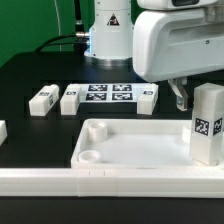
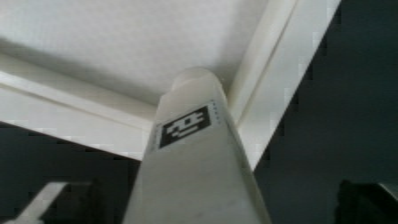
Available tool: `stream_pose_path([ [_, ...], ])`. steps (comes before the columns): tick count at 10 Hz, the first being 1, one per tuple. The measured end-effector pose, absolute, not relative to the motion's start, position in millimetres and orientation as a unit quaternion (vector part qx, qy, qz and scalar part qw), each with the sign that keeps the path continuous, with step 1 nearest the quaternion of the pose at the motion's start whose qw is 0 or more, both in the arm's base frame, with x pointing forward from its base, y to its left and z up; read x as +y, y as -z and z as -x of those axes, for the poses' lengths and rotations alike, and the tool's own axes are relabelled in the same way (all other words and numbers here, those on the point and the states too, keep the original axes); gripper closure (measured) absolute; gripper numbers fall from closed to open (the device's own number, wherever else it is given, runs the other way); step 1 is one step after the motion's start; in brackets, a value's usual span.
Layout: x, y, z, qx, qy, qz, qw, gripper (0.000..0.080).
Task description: Assemble desk
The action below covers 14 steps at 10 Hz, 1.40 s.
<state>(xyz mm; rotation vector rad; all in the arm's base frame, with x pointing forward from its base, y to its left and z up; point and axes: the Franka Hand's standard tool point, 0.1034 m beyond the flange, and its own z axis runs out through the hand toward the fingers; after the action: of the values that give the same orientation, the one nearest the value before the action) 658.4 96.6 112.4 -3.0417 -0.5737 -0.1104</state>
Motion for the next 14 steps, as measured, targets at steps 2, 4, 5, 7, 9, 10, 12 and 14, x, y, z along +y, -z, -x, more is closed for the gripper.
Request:
stream_pose_path([
  [2,95.7,-112.3,-658.5,-0.226,0.037,0.973,0.021,0.0151],
  [4,95.6,-112.0,-658.4,-0.227,0.036,0.973,0.021,0.0276],
  [5,95.5,-111.9,-658.3,-0.226,0.036,0.973,0.021,0.0412],
  [7,95.6,-111.7,-658.2,-0.215,0.036,0.976,0.021,0.0511],
  [9,95.7,-111.7,-658.2,-0.190,0.035,0.981,0.024,0.0511],
  [10,95.7,-111.4,-658.0,-0.137,0.035,0.989,0.031,0.0511],
  [12,96.1,-111.0,-658.8,-0.045,0.038,0.998,0.035,0.0511],
  [14,96.3,-110.4,-659.1,0.075,0.043,0.996,0.037,0.0509],
])
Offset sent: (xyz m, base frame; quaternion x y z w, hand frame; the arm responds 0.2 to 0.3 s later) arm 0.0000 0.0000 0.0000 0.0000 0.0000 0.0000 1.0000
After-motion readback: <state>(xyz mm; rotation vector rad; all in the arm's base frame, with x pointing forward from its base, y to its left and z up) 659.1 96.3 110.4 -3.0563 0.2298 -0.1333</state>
